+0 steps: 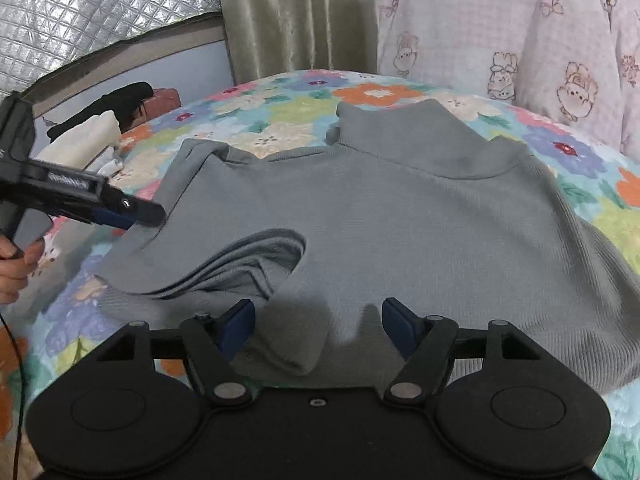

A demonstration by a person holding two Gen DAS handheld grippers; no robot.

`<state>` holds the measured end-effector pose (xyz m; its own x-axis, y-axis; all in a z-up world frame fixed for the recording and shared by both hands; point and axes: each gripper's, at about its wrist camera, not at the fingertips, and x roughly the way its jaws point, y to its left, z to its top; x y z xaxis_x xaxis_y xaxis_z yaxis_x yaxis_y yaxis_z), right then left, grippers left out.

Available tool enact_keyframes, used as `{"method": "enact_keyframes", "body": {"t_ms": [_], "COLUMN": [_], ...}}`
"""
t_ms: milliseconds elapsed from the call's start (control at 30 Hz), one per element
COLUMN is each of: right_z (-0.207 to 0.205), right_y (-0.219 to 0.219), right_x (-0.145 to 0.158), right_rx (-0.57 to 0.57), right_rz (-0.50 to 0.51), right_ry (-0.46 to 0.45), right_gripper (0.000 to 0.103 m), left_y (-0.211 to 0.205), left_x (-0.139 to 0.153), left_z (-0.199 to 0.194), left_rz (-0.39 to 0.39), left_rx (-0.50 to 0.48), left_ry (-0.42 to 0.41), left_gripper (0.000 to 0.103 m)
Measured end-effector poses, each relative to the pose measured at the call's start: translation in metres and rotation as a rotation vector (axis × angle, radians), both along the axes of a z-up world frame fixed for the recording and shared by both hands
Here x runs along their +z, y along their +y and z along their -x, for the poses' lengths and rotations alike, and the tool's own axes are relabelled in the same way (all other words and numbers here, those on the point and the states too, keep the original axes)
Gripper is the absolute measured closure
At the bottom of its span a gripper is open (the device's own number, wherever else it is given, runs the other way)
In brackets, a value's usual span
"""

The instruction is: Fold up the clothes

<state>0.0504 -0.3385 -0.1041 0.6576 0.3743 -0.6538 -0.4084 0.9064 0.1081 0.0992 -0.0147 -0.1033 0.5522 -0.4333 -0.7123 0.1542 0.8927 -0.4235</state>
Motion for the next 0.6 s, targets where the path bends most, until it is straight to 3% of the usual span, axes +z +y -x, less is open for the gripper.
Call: {"method": "enact_keyframes", "body": {"t_ms": [33,67,100,167,233,333,433,500,533,600], "right_z": [-0.002,-0.004,-0.006,-0.010,-0.016,-0.028,-0.041,-0.048,-0.049,-0.047], "right_y": [0.002,0.004,0.006,0.011,0.011,0.007,-0.011,-0.029,-0.037,-0.048], "right_x": [-0.001,-0.001,-0.002,-0.003,0.001,0.007,0.006,-0.002,-0.006,-0.013], "right_rx": [0.016,0.031,0.053,0.100,0.111,0.108,0.067,0.027,0.009,-0.042], "right_rz": [0.003,0.007,0.017,0.045,0.040,0.028,-0.086,-0.195,-0.236,-0.255], "right_ry": [-0.003,-0.006,-0.010,-0.013,0.015,0.038,0.094,0.154,0.171,0.180], "right_gripper": [0.029,0.029,0.031,0.045,0.071,0.077,0.077,0.078,0.086,0.090], "left_y": [-0.003,-0.007,-0.010,-0.012,-0.014,-0.026,-0.046,-0.062,-0.068,-0.081], "left_x": [0.003,0.005,0.009,0.018,0.028,0.046,0.064,0.068,0.067,0.069], "left_z": [0.003,0.006,0.009,0.007,-0.001,-0.029,-0.061,-0.085,-0.093,-0.102], "left_rz": [0.000,0.000,0.001,0.049,0.120,0.228,0.286,0.314,0.295,0.194], "left_rx": [-0.029,-0.057,-0.080,-0.089,-0.101,-0.148,-0.174,-0.131,-0.076,0.036], "left_ry": [-0.009,-0.018,-0.030,-0.043,-0.037,-0.025,-0.044,-0.053,-0.058,-0.092], "left_gripper": [0.065,0.086,0.090,0.092,0.093,0.093,0.093,0.092,0.092,0.092]}}
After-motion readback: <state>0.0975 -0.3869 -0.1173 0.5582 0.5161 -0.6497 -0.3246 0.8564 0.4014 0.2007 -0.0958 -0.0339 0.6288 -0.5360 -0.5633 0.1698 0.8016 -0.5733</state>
